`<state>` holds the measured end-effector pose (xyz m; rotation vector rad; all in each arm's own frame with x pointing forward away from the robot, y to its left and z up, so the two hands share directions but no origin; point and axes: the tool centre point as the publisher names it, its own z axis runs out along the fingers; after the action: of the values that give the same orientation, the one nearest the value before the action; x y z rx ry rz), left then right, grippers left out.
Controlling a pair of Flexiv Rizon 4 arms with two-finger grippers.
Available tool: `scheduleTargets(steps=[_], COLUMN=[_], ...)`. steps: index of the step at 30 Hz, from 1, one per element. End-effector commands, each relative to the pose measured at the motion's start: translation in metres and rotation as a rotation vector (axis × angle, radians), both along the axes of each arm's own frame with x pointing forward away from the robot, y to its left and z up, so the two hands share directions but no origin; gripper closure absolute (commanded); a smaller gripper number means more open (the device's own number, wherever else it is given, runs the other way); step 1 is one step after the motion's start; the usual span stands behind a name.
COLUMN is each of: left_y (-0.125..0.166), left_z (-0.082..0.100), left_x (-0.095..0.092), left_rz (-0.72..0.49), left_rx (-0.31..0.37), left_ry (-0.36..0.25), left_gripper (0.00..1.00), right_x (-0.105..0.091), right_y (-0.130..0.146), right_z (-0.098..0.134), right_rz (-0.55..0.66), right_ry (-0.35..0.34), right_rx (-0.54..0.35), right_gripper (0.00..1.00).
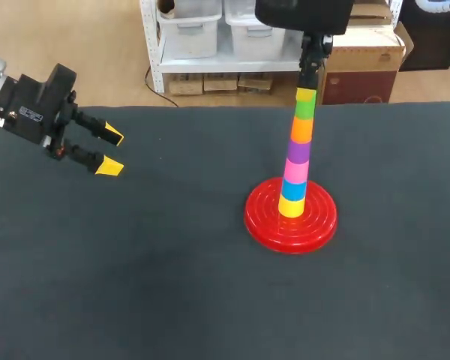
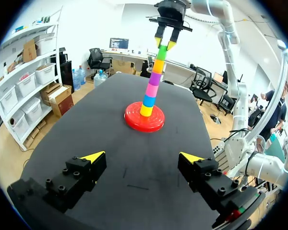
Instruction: Pick up and stack the cylinders on the red base in this order: pink,purple,orange,green
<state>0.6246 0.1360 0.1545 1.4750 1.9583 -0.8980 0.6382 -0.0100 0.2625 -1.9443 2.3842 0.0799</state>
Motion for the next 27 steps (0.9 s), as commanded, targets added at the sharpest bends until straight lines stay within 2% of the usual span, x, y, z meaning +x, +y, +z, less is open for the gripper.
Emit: scheduleTargets(steps=[1, 3, 4, 5, 6, 12, 18, 20, 21, 27], left_y=[0.001, 0.001, 0.001, 0.001, 0.001, 0.001, 0.001, 0.001, 0.001, 0.001], left_z=[-0.001, -0.001, -0.001, -0.001, -0.001, -0.001, -0.001, -0.001, -0.001, -0.001], left_x=[0.0, 0.0, 0.0, 0.0, 0.0, 0.0, 0.0, 0.0, 0.0, 0.0], left_rz=[-0.001, -0.001, -0.001, -0.001, -0.001, -0.001, -0.001, -0.001, -0.001, -0.001], left_rx=[-0.003, -0.003, -0.003, -0.003, -0.003, -0.003, -0.003, -0.003, -0.003, -0.003], left_ry=[-0.003, -0.003, -0.003, -0.003, -0.003, -0.003, -0.003, -0.003, -0.003, -0.003], left_gripper=[0.0, 0.0, 0.0, 0.0, 0.0, 0.0, 0.0, 0.0, 0.0, 0.0], right_x=[-0.002, -0.002, -0.003, -0.003, -0.004, -0.017, -0.033, -0.04, -0.042, -0.042], right_y=[-0.003, 0.0, 0.002, 0.003, 0.004, -0.002, -0.017, -0.02, -0.021, -0.021], right_z=[-0.011, -0.01, -0.007, -0.004, 0.001, 0.027, 0.025, 0.018, 0.012, 0.012], right_rz=[-0.002, 0.005, 0.009, 0.003, 0.006, -0.015, -0.023, -0.019, -0.032, -0.032], right_ry=[0.0, -0.007, -0.015, -0.025, -0.036, -0.112, -0.161, -0.152, -0.119, -0.119], right_rx=[0.013, 0.031, 0.045, 0.064, 0.087, 0.183, 0.217, 0.257, 0.242, 0.242], right_gripper=[1.0, 1.0, 0.91, 0.59, 0.0, 0.0, 0.0, 0.0, 0.0, 0.0])
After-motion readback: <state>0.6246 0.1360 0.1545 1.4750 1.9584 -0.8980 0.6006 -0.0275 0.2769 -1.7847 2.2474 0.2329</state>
